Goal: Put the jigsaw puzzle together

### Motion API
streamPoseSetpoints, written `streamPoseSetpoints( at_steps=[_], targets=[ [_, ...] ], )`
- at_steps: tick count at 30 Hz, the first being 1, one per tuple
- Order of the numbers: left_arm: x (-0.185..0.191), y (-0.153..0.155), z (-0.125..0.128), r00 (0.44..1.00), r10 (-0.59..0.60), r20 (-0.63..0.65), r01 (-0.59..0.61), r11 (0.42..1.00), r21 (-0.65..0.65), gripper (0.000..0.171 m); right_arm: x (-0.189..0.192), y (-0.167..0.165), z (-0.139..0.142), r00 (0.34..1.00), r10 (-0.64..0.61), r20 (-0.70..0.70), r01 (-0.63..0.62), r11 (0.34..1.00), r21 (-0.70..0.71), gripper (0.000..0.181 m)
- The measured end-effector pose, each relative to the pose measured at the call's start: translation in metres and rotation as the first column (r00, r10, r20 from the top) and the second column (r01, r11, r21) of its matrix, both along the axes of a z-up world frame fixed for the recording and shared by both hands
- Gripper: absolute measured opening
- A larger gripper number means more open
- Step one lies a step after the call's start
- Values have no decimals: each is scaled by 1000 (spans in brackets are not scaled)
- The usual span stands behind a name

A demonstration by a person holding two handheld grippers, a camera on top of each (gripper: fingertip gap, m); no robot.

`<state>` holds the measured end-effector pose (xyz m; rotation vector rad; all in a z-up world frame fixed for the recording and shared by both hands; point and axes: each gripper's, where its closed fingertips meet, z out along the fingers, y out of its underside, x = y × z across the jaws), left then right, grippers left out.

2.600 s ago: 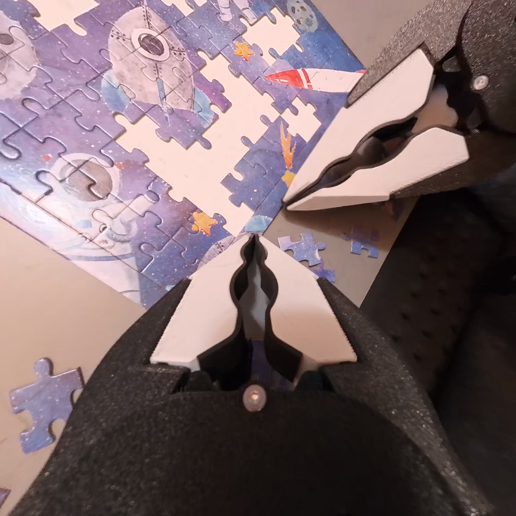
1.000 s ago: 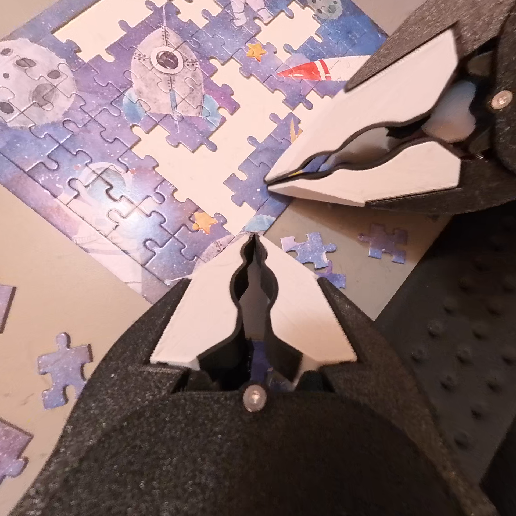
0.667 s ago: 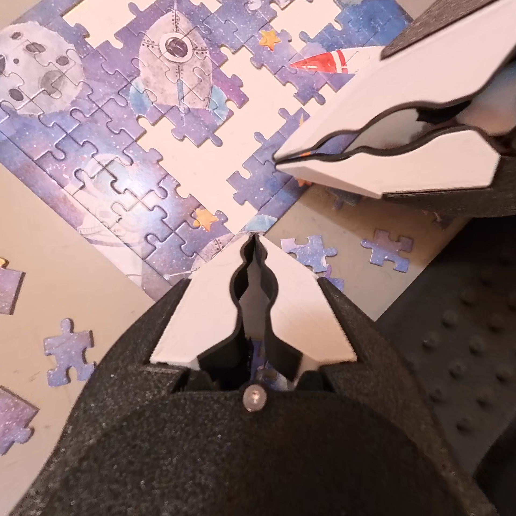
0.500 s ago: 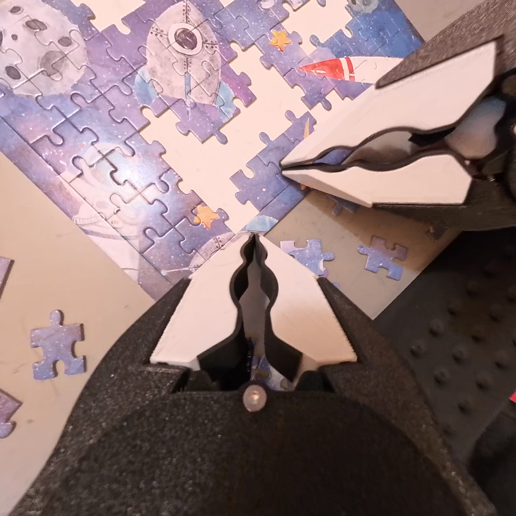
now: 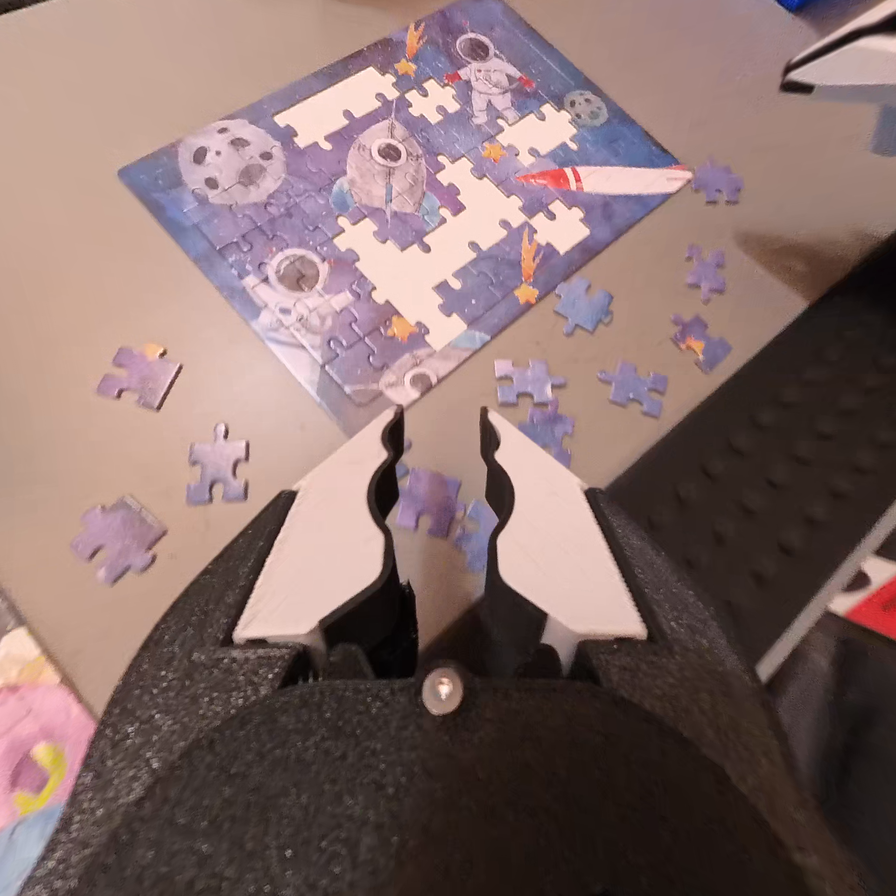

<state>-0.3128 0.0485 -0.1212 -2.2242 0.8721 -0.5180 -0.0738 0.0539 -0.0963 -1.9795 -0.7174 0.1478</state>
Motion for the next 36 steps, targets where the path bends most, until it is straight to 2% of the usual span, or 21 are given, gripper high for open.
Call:
streamPoseSetpoints(
  at_steps=[3, 6, 9, 15, 20, 26, 36],
  targets=[
    [-23, -19, 1, 998, -28, -54, 30, 999, 33, 29, 18, -27, -8, 998, -22, -52, 19, 998, -66, 0],
    [-32, -46, 0, 988, -133, -80, 136, 990, 26, 25, 31, -37, -9, 997, -57, -54, 53, 996, -73, 0],
    [-42, -44, 3, 990, -100, -97, 107, 992, 67, 29, 26, -35, -6, 995, -43, -91, 36, 996, -80, 0],
    [-39, -43, -3, 996, -59, -70, 60, 998, 14, 35, 13, -30, -25, 997, 34, -73, -43, 991, -128, 1],
    [-30, -40, -5, 999, -26, -38, 25, 1000, -10, 34, 19, -27, -34, 997, 13, -81, -25, 988, -151, 3],
    [-36, -35, -14, 990, 3, -138, -7, 1000, -27, 30, 18, -28, -35, 996, 22, -84, -34, 988, -152, 4],
    [-31, -36, -24, 977, -7, -215, 1, 1000, -25, 30, 13, -30, -38, 996, 52, -69, -63, 985, -162, 5]
  ],
)
